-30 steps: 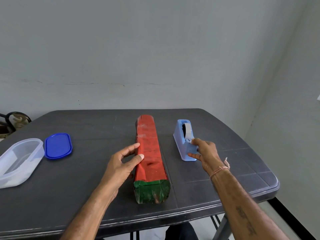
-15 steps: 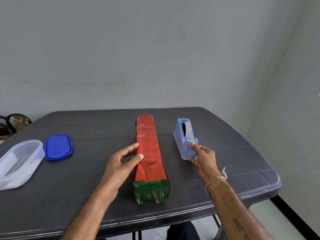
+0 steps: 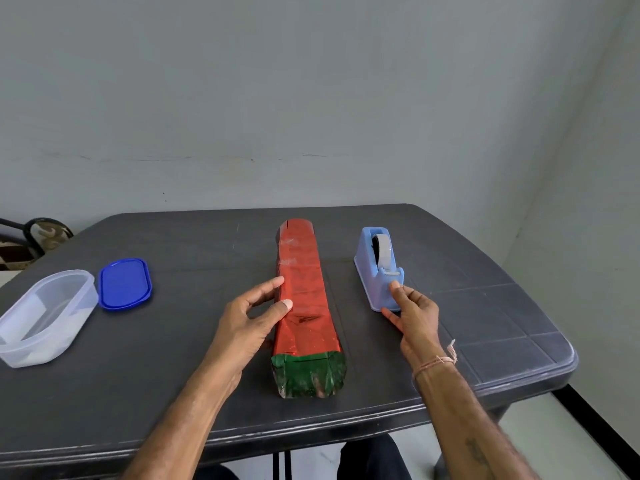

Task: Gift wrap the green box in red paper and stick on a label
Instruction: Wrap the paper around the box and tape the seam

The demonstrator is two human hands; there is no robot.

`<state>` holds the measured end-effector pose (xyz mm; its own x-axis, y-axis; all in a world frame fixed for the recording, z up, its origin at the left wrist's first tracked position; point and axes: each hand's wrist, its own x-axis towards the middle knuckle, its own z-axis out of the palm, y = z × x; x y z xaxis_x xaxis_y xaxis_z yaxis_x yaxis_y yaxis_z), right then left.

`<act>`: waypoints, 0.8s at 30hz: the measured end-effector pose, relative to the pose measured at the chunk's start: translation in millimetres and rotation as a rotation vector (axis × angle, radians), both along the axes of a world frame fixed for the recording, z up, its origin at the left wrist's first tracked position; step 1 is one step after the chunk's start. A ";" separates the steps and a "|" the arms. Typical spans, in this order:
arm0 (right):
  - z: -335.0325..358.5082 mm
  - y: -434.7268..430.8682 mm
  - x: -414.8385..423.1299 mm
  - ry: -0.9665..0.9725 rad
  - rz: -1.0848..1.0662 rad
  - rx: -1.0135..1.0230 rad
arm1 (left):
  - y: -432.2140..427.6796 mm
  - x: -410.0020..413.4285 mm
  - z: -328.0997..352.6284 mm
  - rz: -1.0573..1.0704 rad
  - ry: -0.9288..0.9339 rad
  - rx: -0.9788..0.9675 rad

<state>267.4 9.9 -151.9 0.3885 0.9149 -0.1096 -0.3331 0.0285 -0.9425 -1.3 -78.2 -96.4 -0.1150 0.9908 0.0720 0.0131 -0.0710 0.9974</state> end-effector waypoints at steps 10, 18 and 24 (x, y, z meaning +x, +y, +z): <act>-1.8 6.2 -4.4 -0.067 -0.073 -0.030 | 0.9 1.4 -0.1 0.008 0.023 -0.007; -14.8 0.9 3.3 -0.123 -0.084 -0.138 | -1.0 -0.2 0.1 -0.005 0.051 -0.021; 4.9 -37.7 -4.1 -0.166 0.122 0.028 | 0.6 -3.5 2.3 -0.020 0.139 -0.029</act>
<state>263.3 -27.8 -147.1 0.2854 0.9580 -0.0271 -0.1755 0.0245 -0.9842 -4.8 -77.6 -94.1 -0.0856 0.9947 0.0571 0.1497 -0.0438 0.9878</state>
